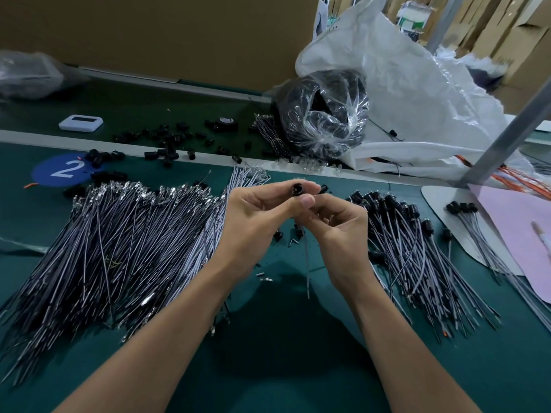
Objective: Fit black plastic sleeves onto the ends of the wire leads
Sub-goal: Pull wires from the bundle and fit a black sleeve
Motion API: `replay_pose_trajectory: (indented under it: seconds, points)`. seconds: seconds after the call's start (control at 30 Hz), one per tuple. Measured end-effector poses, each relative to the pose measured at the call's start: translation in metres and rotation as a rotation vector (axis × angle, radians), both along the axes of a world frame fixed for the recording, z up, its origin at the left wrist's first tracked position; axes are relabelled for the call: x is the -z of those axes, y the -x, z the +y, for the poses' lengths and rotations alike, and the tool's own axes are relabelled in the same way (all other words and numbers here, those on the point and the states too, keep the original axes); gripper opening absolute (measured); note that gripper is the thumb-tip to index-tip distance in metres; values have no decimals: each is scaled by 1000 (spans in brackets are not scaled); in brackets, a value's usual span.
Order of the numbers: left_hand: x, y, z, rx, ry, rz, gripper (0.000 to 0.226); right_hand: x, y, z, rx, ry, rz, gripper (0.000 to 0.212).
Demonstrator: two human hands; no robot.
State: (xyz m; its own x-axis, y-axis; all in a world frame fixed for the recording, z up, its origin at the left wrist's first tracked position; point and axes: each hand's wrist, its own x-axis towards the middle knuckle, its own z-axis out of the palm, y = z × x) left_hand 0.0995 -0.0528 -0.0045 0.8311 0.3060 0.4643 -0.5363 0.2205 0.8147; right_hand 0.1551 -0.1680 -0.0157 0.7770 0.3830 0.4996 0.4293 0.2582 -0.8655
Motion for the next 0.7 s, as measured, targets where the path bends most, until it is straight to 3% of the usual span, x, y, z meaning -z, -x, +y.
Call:
replay_pose_trajectory:
  seconds: [0.2,0.7]
  points:
    - [-4,2,2,10,-31,-13,20,-2,1,-1,-35,-19,-5,11]
    - [-4,2,2,37,-44,6,22,0,1,-1,-4,11,-36,8]
